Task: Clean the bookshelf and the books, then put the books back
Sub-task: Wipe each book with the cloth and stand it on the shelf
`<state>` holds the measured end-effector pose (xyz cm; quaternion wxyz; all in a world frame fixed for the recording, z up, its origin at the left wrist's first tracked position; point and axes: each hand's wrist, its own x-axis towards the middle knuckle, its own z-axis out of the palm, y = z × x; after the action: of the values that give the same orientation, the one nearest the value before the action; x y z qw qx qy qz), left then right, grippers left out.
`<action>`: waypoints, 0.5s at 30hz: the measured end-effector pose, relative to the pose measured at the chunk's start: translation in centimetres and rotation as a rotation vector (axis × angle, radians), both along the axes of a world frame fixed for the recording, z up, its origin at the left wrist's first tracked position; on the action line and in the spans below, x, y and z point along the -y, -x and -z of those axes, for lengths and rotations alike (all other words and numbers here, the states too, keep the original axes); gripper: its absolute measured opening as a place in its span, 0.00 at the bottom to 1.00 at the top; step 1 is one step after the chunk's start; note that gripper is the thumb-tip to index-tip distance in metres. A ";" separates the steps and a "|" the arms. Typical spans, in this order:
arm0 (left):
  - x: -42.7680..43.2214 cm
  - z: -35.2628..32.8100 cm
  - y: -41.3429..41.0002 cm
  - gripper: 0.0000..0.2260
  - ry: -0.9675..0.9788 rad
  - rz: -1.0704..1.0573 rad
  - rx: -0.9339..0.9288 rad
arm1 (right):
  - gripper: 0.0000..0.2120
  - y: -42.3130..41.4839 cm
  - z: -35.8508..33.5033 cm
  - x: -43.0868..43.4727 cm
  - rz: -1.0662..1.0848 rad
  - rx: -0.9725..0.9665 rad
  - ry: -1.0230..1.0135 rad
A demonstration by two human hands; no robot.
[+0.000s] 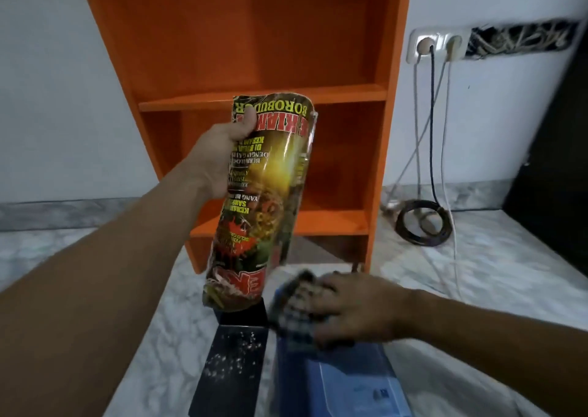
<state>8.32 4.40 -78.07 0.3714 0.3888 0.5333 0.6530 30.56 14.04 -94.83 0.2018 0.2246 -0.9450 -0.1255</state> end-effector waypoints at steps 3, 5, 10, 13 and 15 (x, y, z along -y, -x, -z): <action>0.2 0.8 1.0 0.18 -0.013 -0.012 0.035 | 0.11 -1.0 1.4 1.2 0.110 0.164 0.147; 0.7 1.2 2.0 0.16 -0.041 -0.102 0.088 | 0.17 -0.6 0.2 1.9 0.398 0.288 0.555; 0.3 1.4 2.7 0.15 -0.083 -0.157 0.093 | 0.14 1.3 -1.0 3.0 0.664 0.722 1.325; -0.2 1.1 1.5 0.18 -0.070 -0.155 0.079 | 0.20 1.4 1.2 3.3 0.805 0.885 1.284; -0.3 1.1 0.8 0.22 -0.046 -0.178 0.083 | 0.30 1.4 3.4 3.5 0.938 0.871 1.062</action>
<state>7.51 4.70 -79.18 0.3248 0.3210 0.5345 0.7112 29.13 10.53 -98.26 -0.1760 -0.2892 -0.8676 0.3642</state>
